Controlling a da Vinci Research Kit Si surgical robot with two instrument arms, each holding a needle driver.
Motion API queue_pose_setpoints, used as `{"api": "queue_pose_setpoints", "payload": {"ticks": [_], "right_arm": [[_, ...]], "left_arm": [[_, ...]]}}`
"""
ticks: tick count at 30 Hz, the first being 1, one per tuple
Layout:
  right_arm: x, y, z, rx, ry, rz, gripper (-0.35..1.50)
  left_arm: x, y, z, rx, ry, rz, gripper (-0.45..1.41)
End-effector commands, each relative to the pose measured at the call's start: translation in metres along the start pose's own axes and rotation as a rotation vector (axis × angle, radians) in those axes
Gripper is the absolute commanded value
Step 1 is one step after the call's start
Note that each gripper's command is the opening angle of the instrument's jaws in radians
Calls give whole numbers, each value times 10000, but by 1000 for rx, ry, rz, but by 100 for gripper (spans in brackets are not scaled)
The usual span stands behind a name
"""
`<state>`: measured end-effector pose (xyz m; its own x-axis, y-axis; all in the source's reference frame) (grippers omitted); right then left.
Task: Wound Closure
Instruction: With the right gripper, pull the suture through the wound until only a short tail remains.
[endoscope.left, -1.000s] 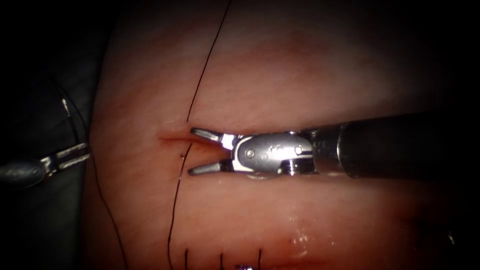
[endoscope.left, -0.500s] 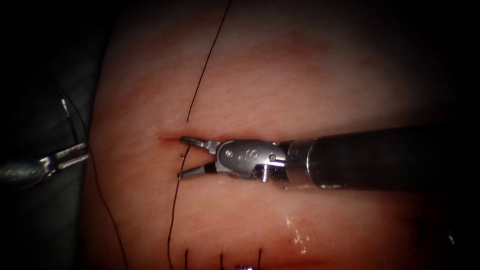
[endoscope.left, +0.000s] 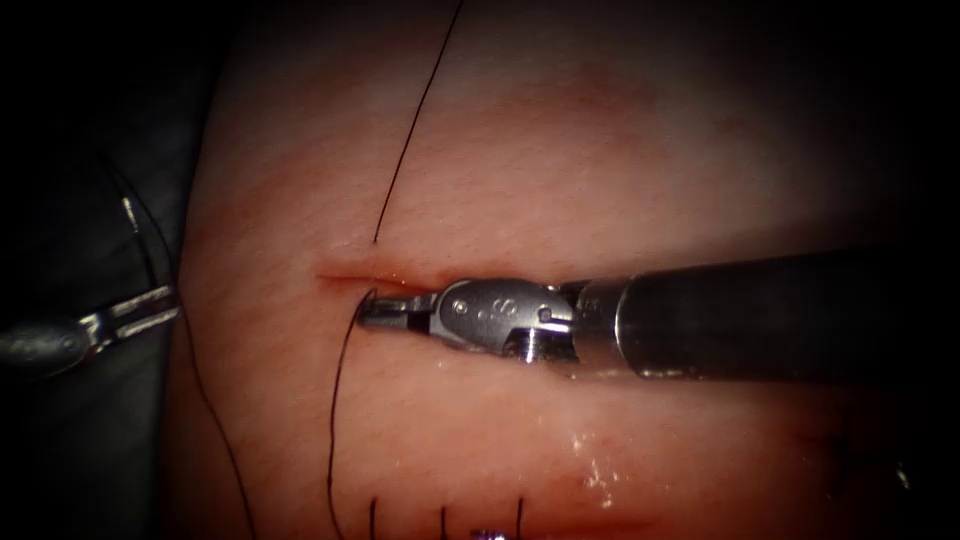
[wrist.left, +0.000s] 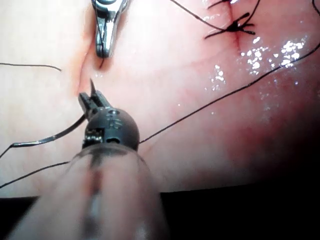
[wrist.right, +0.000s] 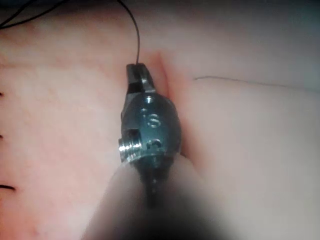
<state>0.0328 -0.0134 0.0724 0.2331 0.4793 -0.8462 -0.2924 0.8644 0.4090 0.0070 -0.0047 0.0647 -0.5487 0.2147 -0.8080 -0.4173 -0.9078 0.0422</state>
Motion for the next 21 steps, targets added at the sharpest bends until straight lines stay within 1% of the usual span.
{"api": "queue_pose_setpoints", "payload": {"ticks": [1, 3, 5, 7, 8, 15, 21], "right_arm": [[0, -7, 4, 6, 5, -45, -35], [1, -14, -2, 13, 16, -118, -35], [2, -26, -13, 15, 24, -235, -35], [3, -40, -27, 10, 27, -346, -35], [3, -47, -34, 10, 28, -377, -35], [13, -102, -86, 16, 41, -553, -35], [26, -152, -133, 59, 58, -669, -35]], "left_arm": [[-2, 4, 7, 0, 1, 0, -45], [-2, 4, 7, -1, 1, 0, -45], [-2, 4, 6, -1, 1, 0, -45], [-2, 4, 6, -1, 1, 0, -45], [-2, 4, 7, -1, 1, 0, -45], [-2, 5, 8, 0, 1, 0, -45], [-3, 4, 9, 0, 1, 0, -45]]}}
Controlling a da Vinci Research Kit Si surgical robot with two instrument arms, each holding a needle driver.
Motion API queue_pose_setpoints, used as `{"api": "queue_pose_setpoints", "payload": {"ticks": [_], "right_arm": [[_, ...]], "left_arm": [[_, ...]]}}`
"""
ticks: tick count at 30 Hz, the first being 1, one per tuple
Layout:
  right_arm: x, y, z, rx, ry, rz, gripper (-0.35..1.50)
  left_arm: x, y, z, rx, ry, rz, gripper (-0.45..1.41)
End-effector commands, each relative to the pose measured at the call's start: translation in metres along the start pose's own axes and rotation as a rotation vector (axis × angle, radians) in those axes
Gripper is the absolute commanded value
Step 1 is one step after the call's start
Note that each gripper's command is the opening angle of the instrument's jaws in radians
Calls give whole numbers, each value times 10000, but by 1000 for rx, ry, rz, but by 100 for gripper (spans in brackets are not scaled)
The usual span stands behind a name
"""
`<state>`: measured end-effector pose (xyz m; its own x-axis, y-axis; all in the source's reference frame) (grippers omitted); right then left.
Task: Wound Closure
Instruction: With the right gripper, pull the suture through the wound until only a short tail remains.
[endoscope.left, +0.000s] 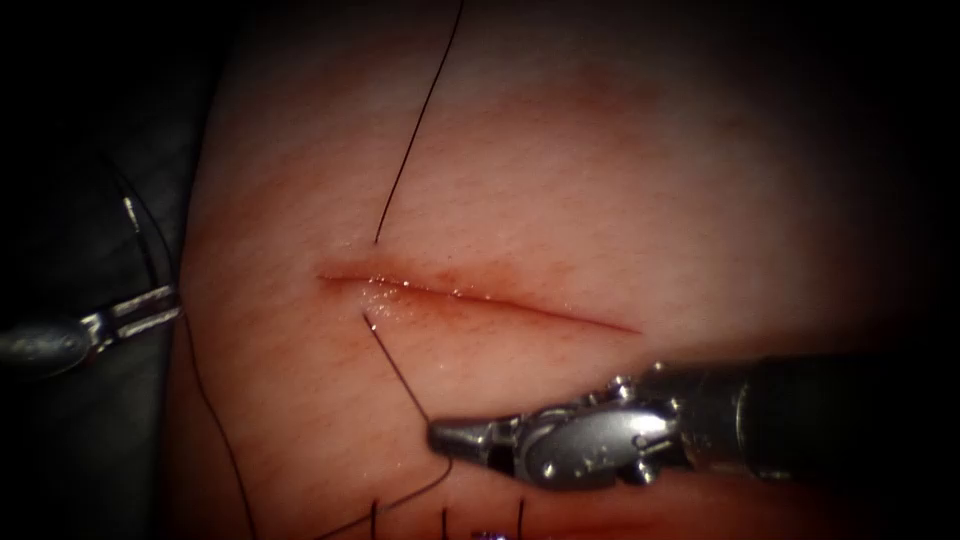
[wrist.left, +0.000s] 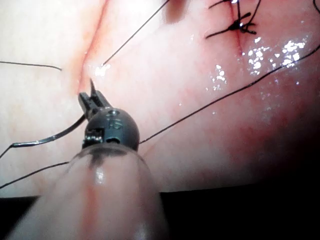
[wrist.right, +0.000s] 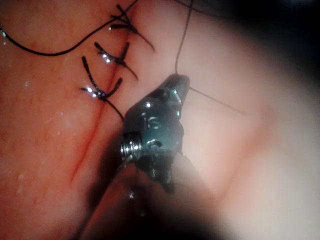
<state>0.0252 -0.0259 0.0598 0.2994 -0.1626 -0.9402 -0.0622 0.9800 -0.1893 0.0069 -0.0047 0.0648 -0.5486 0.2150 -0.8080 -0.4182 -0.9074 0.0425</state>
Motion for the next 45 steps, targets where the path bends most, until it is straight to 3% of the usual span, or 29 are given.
{"api": "queue_pose_setpoints", "payload": {"ticks": [1, 8, 13, 14, 17, 20, 27, 35, 39, 45], "right_arm": [[16, -21, -8, 25, 11, -19, -35], [59, -66, -35, 134, 21, -70, -35], [77, -82, -42, 186, 19, -81, -35], [79, -80, -42, 186, 14, -60, -10], [77, -64, -41, 144, 28, -29, 108], [68, -42, -40, 105, 33, 0, 135], [30, 23, -33, 32, 7, 39, 148], [-8, 50, -20, 17, -16, 48, 148], [-4, 44, -31, 25, -2, 42, 148], [25, 29, -71, 50, 38, 30, 148]], "left_arm": [[-2, 4, 7, -1, 1, 0, -45], [-2, 4, 7, 0, 1, 0, -45], [-2, 5, 7, -2, -1, 1, -45], [-2, 5, 7, -2, -1, 1, -45], [-2, 5, 7, -2, -1, 1, -45], [-2, 5, 7, -2, -1, 1, -45], [-2, 5, 7, -2, -1, 1, -45], [-3, 5, 7, -2, -1, 1, -45], [-3, 4, 7, -4, 0, 1, -45], [-4, 3, 7, -3, -1, 1, -45]]}}
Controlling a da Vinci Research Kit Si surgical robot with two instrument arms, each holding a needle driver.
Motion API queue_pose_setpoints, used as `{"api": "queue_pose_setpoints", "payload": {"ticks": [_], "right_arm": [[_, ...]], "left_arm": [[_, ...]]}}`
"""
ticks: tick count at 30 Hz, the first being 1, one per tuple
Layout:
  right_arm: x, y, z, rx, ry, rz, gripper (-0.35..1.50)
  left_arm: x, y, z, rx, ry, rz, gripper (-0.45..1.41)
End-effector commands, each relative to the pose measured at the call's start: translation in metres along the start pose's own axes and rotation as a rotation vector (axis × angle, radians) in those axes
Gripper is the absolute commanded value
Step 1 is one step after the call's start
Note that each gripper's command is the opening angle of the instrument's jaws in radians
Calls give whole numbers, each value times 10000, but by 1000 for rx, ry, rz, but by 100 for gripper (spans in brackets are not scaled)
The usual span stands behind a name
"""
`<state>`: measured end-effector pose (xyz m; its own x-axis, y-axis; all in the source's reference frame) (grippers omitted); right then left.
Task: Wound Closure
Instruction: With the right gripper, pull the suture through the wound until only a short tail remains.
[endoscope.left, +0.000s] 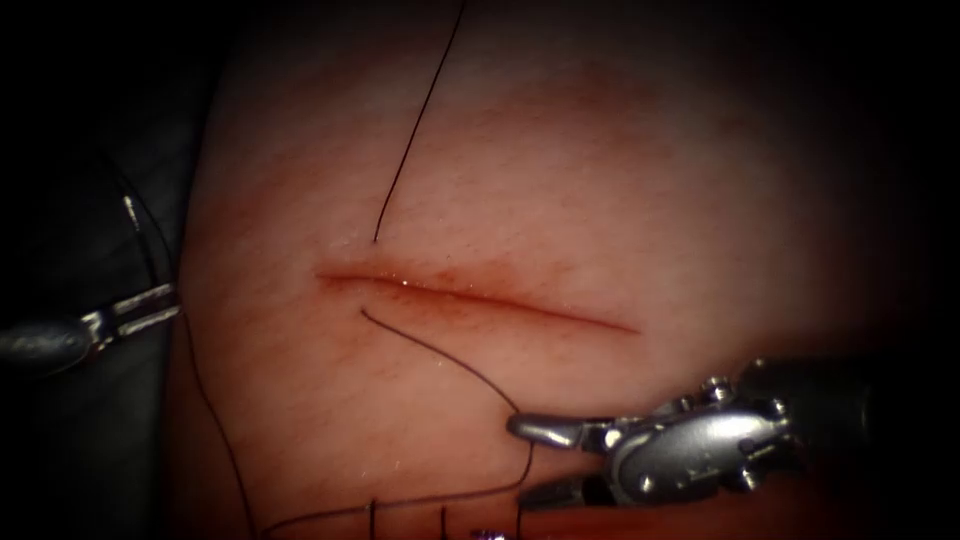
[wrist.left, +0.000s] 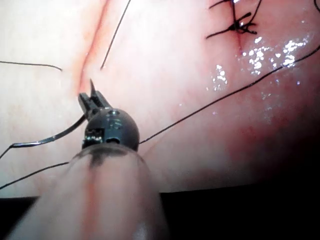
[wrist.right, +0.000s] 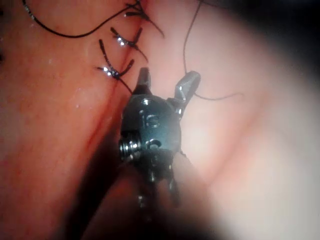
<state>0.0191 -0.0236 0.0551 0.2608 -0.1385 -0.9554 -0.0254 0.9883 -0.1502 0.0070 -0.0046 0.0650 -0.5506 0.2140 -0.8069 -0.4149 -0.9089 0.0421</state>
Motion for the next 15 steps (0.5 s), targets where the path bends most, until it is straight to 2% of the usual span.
{"api": "queue_pose_setpoints", "payload": {"ticks": [1, 4, 8, 15], "right_arm": [[8, -6, -10, 4, -5, 5, 146], [12, 5, -24, 8, -10, 18, 141], [0, 34, -30, -8, -37, 23, 140], [-43, 79, 5, -60, -73, 10, 146]], "left_arm": [[-2, 5, 7, 0, 1, -1, -45], [-1, 5, 8, 1, 0, -1, -45], [0, 7, 9, 2, 2, -1, -45], [-2, 6, 8, 0, 3, 0, -45]]}}
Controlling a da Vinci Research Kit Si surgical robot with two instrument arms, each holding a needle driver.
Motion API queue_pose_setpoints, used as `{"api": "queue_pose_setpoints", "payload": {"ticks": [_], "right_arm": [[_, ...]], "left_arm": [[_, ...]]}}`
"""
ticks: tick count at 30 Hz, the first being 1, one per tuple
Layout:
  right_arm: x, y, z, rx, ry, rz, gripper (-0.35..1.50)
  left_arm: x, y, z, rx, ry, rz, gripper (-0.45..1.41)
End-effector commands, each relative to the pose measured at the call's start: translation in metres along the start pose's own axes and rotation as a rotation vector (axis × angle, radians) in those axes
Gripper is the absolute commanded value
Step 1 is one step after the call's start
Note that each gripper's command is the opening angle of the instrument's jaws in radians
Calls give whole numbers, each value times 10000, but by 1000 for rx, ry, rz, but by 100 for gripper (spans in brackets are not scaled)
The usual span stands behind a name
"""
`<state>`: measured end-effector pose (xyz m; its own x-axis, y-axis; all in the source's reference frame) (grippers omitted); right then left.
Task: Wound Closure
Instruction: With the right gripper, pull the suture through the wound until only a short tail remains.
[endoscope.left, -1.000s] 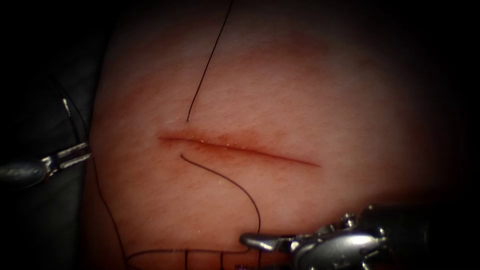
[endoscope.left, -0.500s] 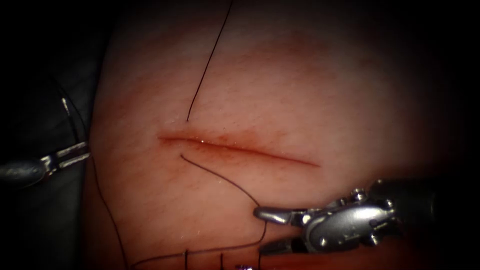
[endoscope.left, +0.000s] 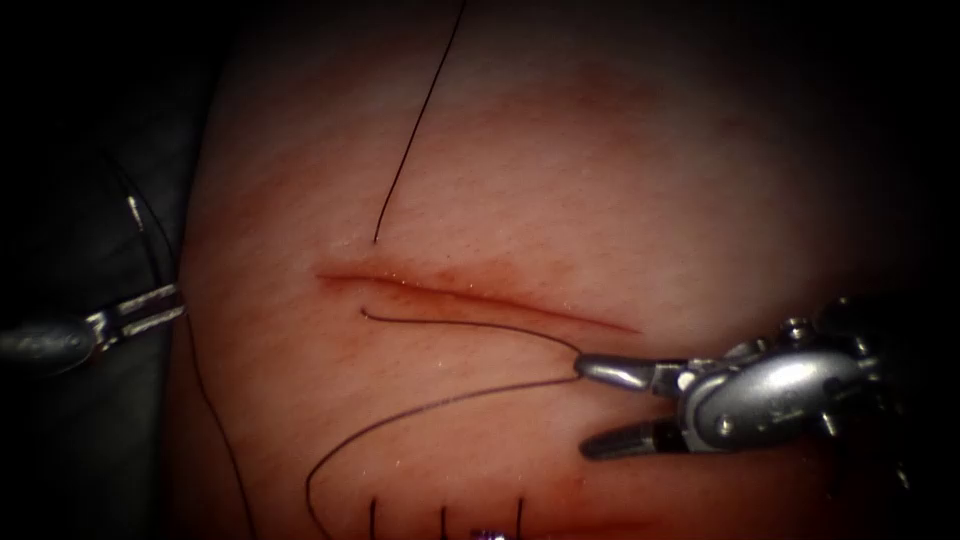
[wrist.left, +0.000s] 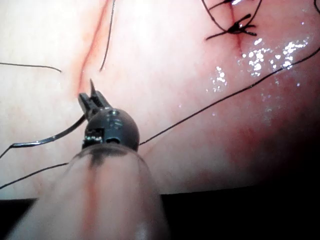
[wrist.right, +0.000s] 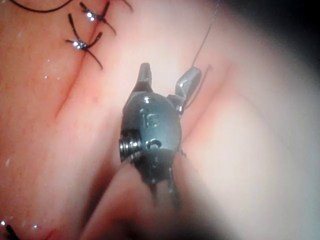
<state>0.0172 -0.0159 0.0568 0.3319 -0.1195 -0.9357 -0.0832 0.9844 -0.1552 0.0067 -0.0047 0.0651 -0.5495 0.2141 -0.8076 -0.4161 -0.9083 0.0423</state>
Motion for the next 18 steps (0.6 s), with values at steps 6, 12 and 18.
{"api": "queue_pose_setpoints", "payload": {"ticks": [6, 12, 18], "right_arm": [[-43, 25, 54, -15, -19, -18, 148], [-50, 21, 73, -29, -13, -26, 131], [-33, 17, 64, -19, 4, 20, 123]], "left_arm": [[-2, 3, 4, -3, 2, 1, -45], [-2, 4, 3, -3, 2, 1, -45], [-2, 3, 3, -4, 2, 1, -45]]}}
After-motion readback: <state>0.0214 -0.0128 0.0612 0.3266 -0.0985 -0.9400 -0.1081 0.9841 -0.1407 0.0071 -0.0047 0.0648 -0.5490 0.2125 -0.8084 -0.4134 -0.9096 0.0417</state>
